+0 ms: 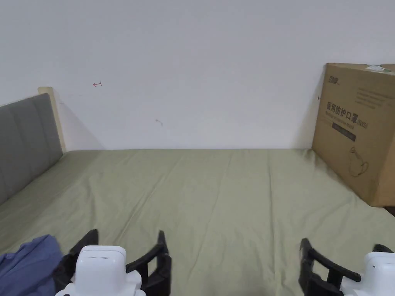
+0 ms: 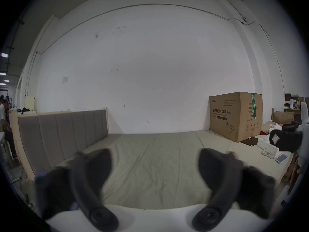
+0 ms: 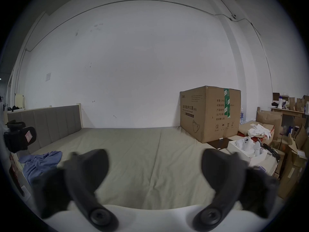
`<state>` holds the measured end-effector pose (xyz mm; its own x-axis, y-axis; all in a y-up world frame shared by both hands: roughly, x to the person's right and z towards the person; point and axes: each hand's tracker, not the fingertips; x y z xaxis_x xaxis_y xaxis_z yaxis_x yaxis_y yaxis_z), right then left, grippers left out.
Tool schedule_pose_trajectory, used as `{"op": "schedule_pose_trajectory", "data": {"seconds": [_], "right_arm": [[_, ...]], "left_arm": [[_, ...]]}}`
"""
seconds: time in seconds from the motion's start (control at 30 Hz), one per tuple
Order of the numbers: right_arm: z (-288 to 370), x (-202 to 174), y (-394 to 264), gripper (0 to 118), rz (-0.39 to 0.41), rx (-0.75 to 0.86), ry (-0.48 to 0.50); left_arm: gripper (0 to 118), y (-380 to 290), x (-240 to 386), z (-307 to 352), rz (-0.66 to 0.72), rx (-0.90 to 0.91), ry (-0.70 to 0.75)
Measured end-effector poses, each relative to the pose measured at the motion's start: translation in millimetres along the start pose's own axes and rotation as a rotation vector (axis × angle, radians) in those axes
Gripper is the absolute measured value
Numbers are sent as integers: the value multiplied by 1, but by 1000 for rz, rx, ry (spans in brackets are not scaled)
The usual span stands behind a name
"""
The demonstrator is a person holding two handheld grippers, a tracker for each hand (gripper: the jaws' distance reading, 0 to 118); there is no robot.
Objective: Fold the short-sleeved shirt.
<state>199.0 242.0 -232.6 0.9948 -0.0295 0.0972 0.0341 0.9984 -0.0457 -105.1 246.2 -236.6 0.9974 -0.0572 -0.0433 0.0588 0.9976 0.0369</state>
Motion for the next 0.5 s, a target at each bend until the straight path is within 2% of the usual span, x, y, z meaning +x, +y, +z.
{"op": "schedule_pose_trajectory", "data": {"seconds": [0.03,0.07,0.1,0.17,0.4,0.5], "right_arm": [[1,0,0,0,2,17,-11],[-1,0,0,0,7,15,-28],[-3,3,0,0,3,-4,-49],[-7,15,1,0,-67,-24,-9],[-11,20,0,0,-59,-43,-49],[-16,7,3,0,-43,-43,-18]], "left_arm": [[7,1,1,1,-16,10,8],[0,2,2,-1,-30,-3,9],[0,3,3,-3,-43,-24,14],[0,5,-5,-6,-3,-44,-25],[0,1,-9,-8,38,-75,-16],[0,3,-28,0,29,-86,-2]]}}
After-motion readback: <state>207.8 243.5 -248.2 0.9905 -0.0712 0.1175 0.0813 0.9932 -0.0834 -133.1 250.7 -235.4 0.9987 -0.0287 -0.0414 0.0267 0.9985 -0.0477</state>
